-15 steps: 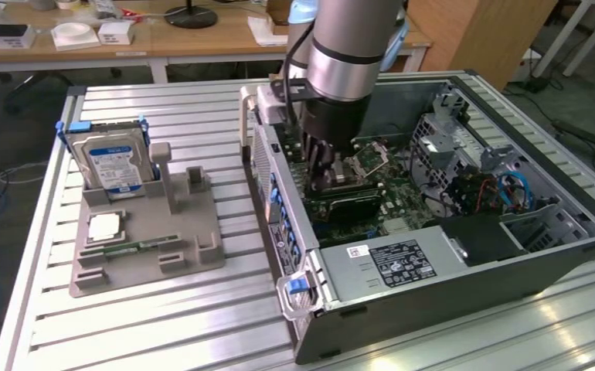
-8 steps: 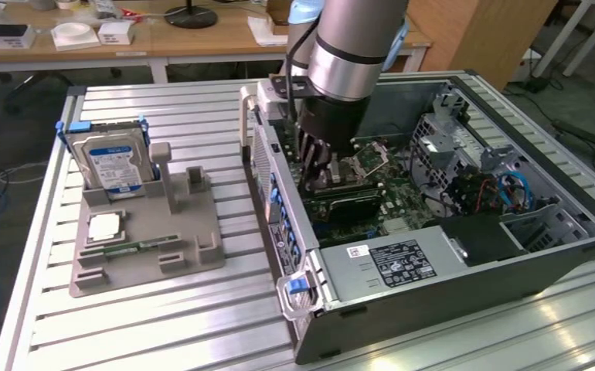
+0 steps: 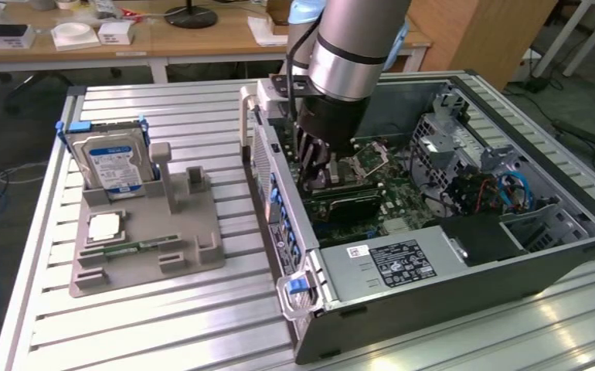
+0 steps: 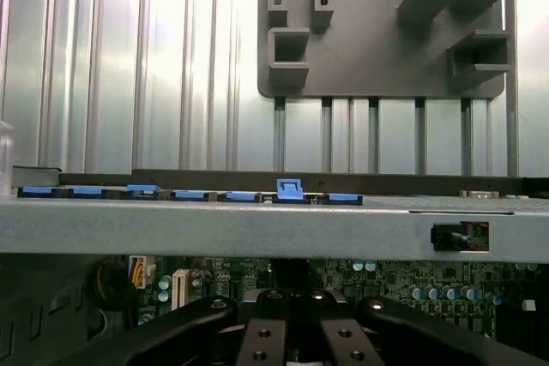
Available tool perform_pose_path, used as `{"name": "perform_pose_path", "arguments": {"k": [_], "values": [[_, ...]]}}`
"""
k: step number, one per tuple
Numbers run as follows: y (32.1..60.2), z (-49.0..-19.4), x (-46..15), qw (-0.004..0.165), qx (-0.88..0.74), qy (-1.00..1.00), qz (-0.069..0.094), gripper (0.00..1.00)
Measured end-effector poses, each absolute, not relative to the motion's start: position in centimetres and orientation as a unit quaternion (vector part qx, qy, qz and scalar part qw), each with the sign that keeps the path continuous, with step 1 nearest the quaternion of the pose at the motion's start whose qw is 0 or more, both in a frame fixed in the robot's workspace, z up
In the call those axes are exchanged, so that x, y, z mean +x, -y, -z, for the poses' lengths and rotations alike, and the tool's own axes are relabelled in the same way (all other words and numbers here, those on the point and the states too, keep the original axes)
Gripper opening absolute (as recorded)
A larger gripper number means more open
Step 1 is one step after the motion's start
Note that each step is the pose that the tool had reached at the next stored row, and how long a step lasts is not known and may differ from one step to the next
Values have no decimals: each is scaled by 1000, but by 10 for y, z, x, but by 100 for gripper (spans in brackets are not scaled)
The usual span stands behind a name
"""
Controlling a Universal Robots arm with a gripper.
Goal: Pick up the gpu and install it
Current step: 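Press down on the gpu until it lock into place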
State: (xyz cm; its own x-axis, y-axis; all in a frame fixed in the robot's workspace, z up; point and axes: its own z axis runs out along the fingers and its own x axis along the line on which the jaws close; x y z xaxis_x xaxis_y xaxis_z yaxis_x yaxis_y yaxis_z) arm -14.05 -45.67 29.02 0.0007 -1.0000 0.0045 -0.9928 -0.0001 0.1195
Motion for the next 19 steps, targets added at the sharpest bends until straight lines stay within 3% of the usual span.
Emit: {"name": "perform_pose_path", "arguments": {"k": [19], "values": [[457, -290, -139, 55, 705, 705, 52, 10]]}}
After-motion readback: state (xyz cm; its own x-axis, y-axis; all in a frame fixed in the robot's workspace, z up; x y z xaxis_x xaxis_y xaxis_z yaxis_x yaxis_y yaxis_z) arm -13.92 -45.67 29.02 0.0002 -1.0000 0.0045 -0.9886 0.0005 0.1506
